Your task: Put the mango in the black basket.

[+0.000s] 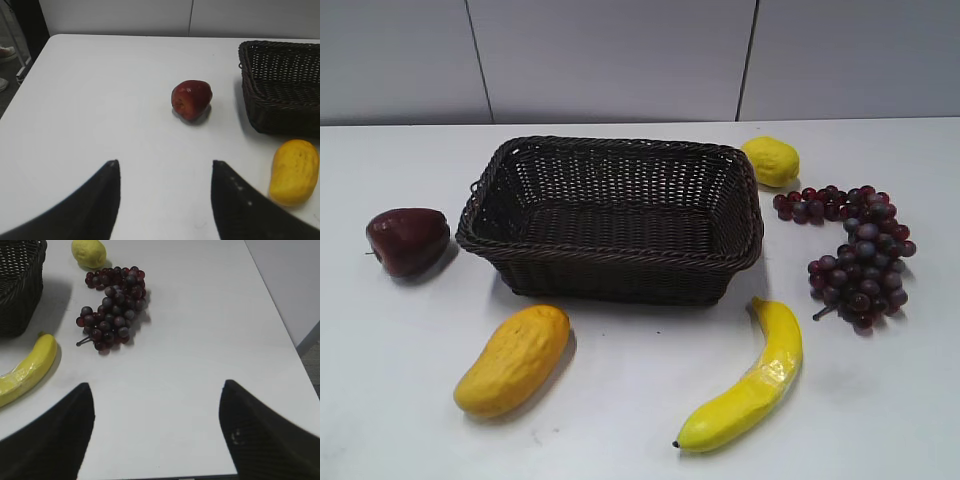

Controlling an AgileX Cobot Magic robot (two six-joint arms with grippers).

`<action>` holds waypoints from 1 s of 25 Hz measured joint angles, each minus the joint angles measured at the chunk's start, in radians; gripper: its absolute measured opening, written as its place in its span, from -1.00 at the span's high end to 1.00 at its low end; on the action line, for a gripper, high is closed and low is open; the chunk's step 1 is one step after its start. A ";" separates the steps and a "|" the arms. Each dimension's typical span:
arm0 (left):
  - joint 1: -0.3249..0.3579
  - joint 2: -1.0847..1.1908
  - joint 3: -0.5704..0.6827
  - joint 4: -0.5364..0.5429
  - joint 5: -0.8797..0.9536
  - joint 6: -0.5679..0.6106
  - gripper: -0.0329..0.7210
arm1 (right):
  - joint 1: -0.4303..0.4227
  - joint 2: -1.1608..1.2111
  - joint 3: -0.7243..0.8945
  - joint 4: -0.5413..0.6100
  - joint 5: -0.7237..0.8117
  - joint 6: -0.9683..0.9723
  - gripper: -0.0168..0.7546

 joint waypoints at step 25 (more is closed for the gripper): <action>0.000 0.000 0.000 0.000 0.000 0.001 -0.25 | 0.000 0.592 -0.219 -0.005 -0.240 0.077 -0.58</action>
